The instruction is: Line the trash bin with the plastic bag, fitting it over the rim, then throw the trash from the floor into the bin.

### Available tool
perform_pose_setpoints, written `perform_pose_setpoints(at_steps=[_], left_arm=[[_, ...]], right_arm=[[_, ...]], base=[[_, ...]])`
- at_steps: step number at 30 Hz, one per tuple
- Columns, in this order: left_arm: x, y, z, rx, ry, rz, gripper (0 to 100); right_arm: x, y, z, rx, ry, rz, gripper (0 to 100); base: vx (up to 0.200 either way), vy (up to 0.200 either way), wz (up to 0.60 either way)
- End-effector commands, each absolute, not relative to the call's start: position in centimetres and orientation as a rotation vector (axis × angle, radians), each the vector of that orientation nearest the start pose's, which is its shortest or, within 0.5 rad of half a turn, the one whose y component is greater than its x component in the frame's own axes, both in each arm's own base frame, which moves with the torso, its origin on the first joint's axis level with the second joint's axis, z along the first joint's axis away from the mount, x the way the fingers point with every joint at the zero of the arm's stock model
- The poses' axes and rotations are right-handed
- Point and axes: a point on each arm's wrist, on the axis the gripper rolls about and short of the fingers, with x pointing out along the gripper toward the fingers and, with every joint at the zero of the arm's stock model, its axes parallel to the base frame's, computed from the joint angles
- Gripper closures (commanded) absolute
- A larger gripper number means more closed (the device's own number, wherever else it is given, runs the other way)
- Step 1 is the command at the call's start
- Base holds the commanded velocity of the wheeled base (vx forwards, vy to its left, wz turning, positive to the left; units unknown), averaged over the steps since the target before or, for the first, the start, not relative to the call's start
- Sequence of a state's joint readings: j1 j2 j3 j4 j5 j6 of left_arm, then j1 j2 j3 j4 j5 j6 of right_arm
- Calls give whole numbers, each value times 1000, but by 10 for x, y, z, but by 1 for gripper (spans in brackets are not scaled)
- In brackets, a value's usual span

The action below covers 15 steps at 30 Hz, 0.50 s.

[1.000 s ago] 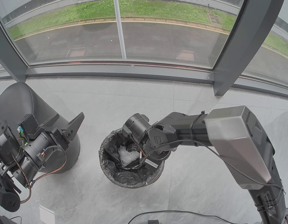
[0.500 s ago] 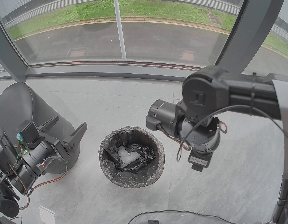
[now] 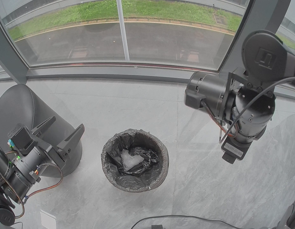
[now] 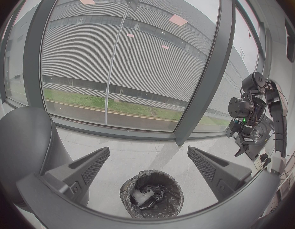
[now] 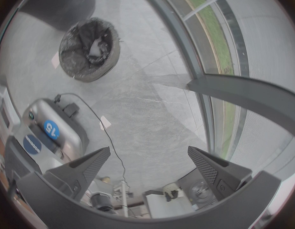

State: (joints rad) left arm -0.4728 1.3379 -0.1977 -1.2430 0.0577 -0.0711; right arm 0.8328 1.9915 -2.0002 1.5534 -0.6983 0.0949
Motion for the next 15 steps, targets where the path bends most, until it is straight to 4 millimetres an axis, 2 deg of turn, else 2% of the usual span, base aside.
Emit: perform_pose_setpoints(at_steps=[1, 3, 5, 9, 10, 11, 12, 15], left_arm=[[144, -72, 189, -125, -155, -421, 0], [142, -72, 190, -133, -161, -422, 0], [136, -68, 197, -150, -194, -422, 0], [123, -61, 213, -159, -219, -420, 0], [115, -57, 222, -162, -218, -421, 0], [109, -54, 228, -166, -214, -421, 0], [109, -54, 228, -166, -214, -421, 0], [76, -36, 251, -162, -145, -401, 0]], right_arm=[[200, 197, 272, -844, 1068, -12, 0], [198, 196, 275, -808, 1058, -27, 0], [184, 187, 290, -701, 1006, -46, 0], [157, 160, 320, -598, 920, -26, 0], [148, 148, 331, -560, 889, -23, 0], [141, 139, 337, -534, 870, -22, 0], [141, 139, 337, -534, 870, -22, 0], [110, 96, 363, -410, 776, -30, 0]], base=[[0, 0, 0], [0, 0, 0], [0, 0, 0], [0, 0, 0], [0, 0, 0], [0, 0, 0], [0, 0, 0], [0, 0, 0]])
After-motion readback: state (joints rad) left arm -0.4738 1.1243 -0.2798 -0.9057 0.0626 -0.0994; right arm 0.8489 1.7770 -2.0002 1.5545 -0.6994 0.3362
